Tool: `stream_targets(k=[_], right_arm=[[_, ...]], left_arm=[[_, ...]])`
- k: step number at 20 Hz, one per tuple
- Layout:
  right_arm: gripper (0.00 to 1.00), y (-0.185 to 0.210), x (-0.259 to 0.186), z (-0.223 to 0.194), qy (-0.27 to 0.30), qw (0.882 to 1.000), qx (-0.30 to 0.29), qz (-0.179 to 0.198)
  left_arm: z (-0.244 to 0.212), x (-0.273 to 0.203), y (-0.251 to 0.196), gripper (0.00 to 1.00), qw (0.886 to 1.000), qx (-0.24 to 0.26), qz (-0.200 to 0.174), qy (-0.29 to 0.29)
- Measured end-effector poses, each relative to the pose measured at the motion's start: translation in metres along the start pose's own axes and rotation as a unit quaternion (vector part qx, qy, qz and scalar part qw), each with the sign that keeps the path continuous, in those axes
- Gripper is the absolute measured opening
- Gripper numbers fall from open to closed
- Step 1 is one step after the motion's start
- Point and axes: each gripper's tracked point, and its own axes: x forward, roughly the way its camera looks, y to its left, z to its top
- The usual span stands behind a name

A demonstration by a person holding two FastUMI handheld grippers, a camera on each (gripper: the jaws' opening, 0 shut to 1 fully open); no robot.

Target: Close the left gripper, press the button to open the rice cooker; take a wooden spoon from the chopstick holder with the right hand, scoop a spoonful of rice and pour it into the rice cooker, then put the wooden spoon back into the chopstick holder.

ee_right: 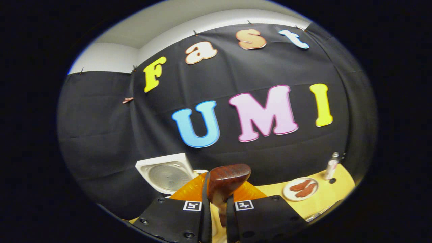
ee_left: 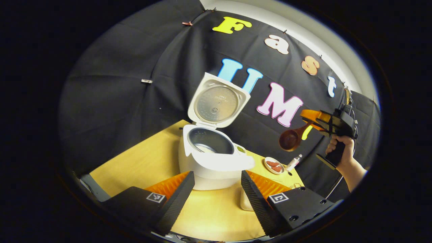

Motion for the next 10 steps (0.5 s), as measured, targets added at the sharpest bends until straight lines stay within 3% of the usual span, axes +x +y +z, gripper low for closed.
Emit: stream_targets(k=[4,10], right_arm=[[0.21,-0.085,-0.039,0.021,0.001,0.998,0.015,-0.067],[0.21,-0.199,-0.081,0.005,0.019,0.989,0.054,-0.139]], left_arm=[[-0.012,0.007,-0.033,0.96,1.0,-0.013,-0.006,0.01],[-0.033,0.016,-0.082,0.96,0.999,0.038,-0.008,0.034]])
